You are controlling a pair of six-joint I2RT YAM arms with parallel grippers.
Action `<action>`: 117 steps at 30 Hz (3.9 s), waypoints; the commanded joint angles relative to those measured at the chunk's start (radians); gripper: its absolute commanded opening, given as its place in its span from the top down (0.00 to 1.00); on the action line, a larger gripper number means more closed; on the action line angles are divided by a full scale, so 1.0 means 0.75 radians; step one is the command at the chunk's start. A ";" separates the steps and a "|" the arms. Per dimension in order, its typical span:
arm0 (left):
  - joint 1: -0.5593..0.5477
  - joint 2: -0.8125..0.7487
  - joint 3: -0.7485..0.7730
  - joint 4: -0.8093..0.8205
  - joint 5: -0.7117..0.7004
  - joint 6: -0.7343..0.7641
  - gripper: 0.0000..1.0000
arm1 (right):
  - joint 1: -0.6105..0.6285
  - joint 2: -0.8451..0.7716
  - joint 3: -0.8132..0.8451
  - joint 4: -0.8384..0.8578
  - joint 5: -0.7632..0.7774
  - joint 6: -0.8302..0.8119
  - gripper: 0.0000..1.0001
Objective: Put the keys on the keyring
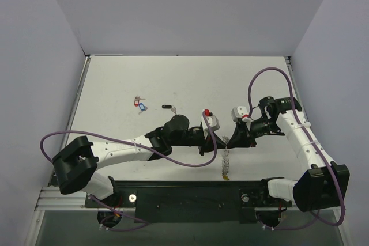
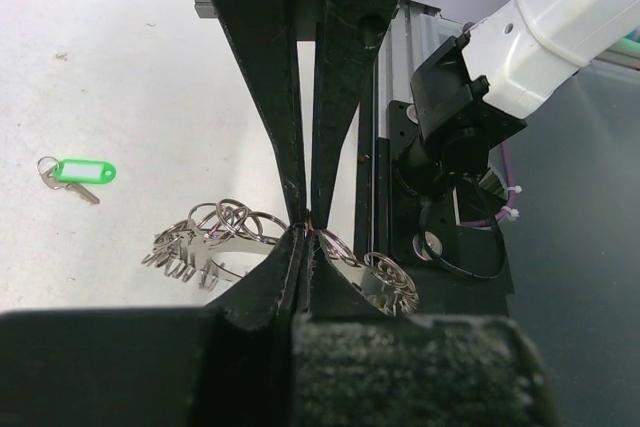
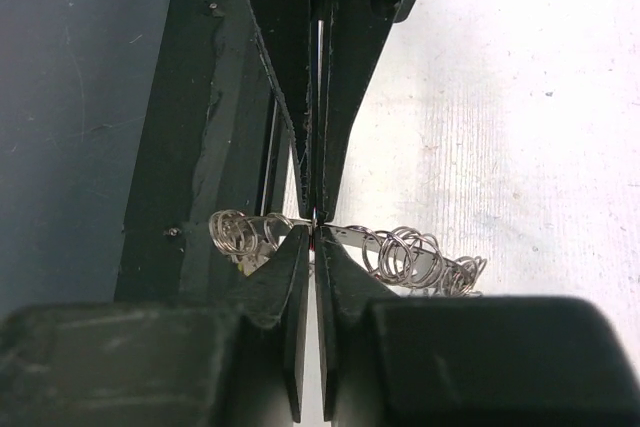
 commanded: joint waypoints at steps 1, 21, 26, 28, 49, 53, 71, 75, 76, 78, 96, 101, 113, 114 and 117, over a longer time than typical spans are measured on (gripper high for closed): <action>-0.004 -0.004 0.071 0.137 0.001 -0.025 1.00 | 0.011 0.003 -0.002 -0.057 -0.034 -0.007 1.00; 0.000 0.000 0.036 0.222 -0.038 -0.090 1.00 | 0.017 -0.009 0.016 -0.063 -0.038 0.034 1.00; 0.026 0.002 -0.055 0.426 -0.032 -0.203 0.95 | 0.001 -0.017 0.020 -0.071 -0.069 0.046 1.00; 0.039 0.002 -0.092 0.508 -0.024 -0.264 0.85 | -0.007 -0.021 0.020 -0.071 -0.079 0.052 1.00; 0.051 0.035 -0.191 0.636 0.033 -0.283 0.59 | -0.042 -0.019 0.010 -0.071 -0.116 0.065 1.00; 0.043 0.051 -0.166 0.607 0.044 -0.279 0.59 | -0.044 -0.023 0.012 -0.069 -0.118 0.067 1.00; 0.028 0.106 -0.101 0.552 0.044 -0.266 0.71 | -0.044 -0.023 0.006 -0.063 -0.124 0.077 1.00; 0.028 0.114 -0.092 0.533 0.056 -0.266 0.75 | -0.044 -0.029 0.008 -0.061 -0.126 0.079 1.00; 0.028 0.114 -0.094 0.531 0.056 -0.264 0.76 | -0.044 -0.027 0.006 -0.063 -0.124 0.079 1.00; 0.028 0.108 -0.097 0.519 0.056 -0.256 0.77 | -0.044 -0.025 0.008 -0.061 -0.124 0.079 1.00; 0.028 0.047 -0.078 0.431 -0.016 -0.230 1.00 | -0.044 -0.033 0.000 -0.059 -0.122 0.075 1.00; 0.028 0.043 -0.082 0.445 -0.054 -0.268 0.90 | -0.046 -0.035 0.002 -0.059 -0.122 0.075 1.00; 0.026 0.043 -0.094 0.462 -0.057 -0.275 0.87 | -0.048 -0.031 0.002 -0.059 -0.126 0.075 1.00; 0.026 0.043 -0.094 0.458 -0.059 -0.273 0.87 | -0.048 -0.033 0.000 -0.057 -0.124 0.077 1.00; 0.026 0.037 -0.099 0.460 -0.065 -0.273 0.87 | -0.048 -0.029 0.000 -0.055 -0.124 0.077 1.00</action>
